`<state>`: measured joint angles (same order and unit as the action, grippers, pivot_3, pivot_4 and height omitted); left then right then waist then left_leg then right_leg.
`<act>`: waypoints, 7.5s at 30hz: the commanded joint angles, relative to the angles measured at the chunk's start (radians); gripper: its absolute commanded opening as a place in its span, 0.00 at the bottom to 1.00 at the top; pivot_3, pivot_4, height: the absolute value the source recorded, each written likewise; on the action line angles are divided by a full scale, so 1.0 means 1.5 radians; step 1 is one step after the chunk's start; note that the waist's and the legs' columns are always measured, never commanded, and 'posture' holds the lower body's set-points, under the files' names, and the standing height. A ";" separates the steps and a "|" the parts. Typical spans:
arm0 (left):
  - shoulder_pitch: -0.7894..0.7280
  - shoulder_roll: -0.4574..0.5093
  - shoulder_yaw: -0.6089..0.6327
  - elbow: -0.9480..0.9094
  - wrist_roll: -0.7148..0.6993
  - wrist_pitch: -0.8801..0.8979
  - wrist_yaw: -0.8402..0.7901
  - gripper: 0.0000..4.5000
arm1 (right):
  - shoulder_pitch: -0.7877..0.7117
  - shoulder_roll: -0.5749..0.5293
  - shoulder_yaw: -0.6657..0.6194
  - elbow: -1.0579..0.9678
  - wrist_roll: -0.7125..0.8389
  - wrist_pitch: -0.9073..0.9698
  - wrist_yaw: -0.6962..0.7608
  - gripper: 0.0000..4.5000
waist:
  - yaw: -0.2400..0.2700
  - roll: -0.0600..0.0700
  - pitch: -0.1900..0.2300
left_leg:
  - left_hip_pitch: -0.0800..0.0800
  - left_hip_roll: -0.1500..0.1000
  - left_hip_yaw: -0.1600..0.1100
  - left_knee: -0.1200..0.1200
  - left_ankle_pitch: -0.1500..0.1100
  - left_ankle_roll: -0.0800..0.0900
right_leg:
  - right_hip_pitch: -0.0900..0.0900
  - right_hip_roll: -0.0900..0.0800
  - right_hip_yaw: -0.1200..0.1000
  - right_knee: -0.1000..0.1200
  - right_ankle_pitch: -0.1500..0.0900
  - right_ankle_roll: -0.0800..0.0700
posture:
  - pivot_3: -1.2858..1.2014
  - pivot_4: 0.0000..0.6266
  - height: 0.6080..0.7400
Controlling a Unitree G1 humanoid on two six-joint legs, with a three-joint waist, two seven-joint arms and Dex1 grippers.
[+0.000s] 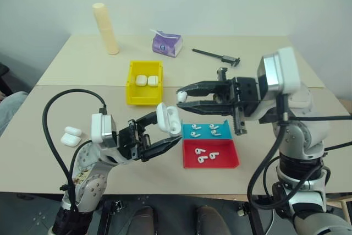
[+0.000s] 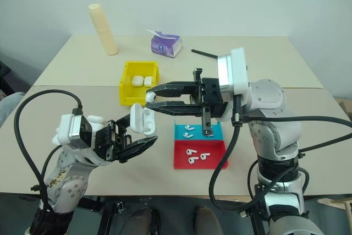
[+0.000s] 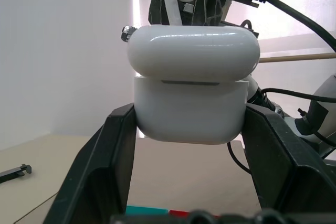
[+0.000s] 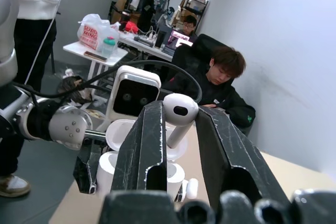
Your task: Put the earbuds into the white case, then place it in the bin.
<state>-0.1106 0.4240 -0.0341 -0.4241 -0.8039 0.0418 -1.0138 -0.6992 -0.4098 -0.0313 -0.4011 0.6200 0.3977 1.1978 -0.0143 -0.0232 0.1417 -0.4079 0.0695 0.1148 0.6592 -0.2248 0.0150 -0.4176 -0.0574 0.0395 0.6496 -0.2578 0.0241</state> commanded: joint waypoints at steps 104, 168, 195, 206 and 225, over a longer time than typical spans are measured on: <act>0.171 0.020 0.041 0.107 0.241 -0.228 -0.036 0.61 | -0.271 -0.115 0.446 0.709 -0.711 -0.471 0.143 0.42 | -0.002 0.001 0.000 | -0.001 0.001 0.006 -0.001 0.000 0.000 | -0.003 -0.001 0.000 0.000 0.000 -0.001 | 0.52 0.24 1.00; -0.139 -0.023 -0.023 0.051 0.060 0.033 -0.006 0.61 | -0.103 -0.045 -0.405 0.052 0.396 0.546 -0.254 0.21 | -0.001 0.001 0.000 | 0.000 0.000 0.000 0.000 0.000 0.000 | -0.001 0.000 0.001 0.000 0.001 0.000 | 0.52 0.24 1.00; -0.144 -0.070 -0.029 0.017 0.094 0.030 0.025 0.61 | 0.131 -0.117 -0.149 -0.099 0.635 0.362 -0.461 0.21 | -0.001 0.000 0.000 | -0.002 0.000 -0.002 0.000 0.000 0.000 | -0.001 0.000 0.001 -0.001 0.001 0.001 | 0.52 0.24 1.00; -0.137 -0.087 -0.035 0.018 0.101 0.010 0.023 0.61 | 0.150 -0.126 -0.121 -0.108 0.586 0.334 -0.435 0.21 | -0.001 0.000 0.000 | -0.003 -0.001 -0.002 0.000 0.000 0.000 | -0.001 0.000 0.001 -0.001 0.001 0.001 | 0.52 0.24 1.00; -0.134 -0.093 -0.034 0.028 0.112 0.006 0.028 0.61 | 0.181 -0.162 -0.122 -0.117 0.530 0.307 -0.385 0.57 | 0.000 0.000 0.000 | -0.003 -0.001 -0.002 0.000 0.000 0.000 | -0.001 0.000 0.001 -0.002 0.001 0.001 | 0.52 0.24 1.00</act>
<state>-0.3005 0.2901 -0.0891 -0.3573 -0.6264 0.0692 -0.9716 -0.4276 -0.6415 -0.2008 -0.5696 1.4161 0.8768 0.6065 -0.0145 -0.0227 0.1421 -0.4118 0.0687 0.1120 0.6589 -0.2249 0.0157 -0.4190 -0.0577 0.0407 0.6472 -0.2567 0.0261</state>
